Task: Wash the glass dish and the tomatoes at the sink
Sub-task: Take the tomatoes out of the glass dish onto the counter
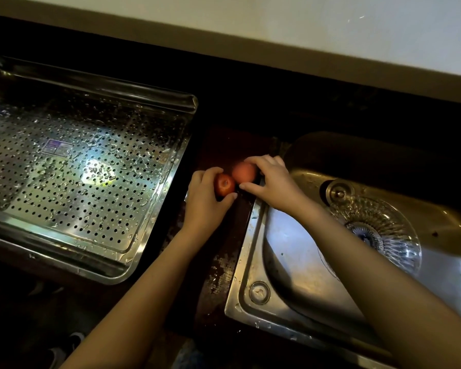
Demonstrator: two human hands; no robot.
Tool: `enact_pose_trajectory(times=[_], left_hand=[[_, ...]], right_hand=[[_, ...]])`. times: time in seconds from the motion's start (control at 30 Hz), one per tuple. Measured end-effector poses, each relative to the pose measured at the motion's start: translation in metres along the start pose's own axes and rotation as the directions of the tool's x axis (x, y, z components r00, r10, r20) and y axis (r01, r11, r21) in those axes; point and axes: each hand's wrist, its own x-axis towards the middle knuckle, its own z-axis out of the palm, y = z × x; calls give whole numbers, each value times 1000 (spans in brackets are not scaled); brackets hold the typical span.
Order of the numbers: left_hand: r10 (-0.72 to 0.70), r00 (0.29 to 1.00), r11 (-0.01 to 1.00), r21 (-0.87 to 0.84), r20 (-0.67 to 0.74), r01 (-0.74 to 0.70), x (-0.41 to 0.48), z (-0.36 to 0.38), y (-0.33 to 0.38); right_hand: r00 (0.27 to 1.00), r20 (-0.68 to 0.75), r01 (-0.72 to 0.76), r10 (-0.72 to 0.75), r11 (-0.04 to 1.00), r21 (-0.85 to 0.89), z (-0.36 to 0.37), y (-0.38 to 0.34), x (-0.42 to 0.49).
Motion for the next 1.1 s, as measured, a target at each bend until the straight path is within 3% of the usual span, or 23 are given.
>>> enact_pose_trajectory(times=[0.53,0.83,0.97,1.1], left_hand=[[10,1000,1000,11,-3,-10,-1,-6,1],[194,980,942,271,36,-197,0,-28,35],[216,948,902,324,232,-284,3,-25,68],[200,828,834,353,524,-424,8,-9,103]], right_hand=[[1000,7,-14,14,1000,7,-2,-1,2],[999,43,-21,22,999,-24,-42,9,-13],[986,154,-42,59,992,-116,-74,23,-29],[950,262,-125,171,975,-185,-105,44,-51]])
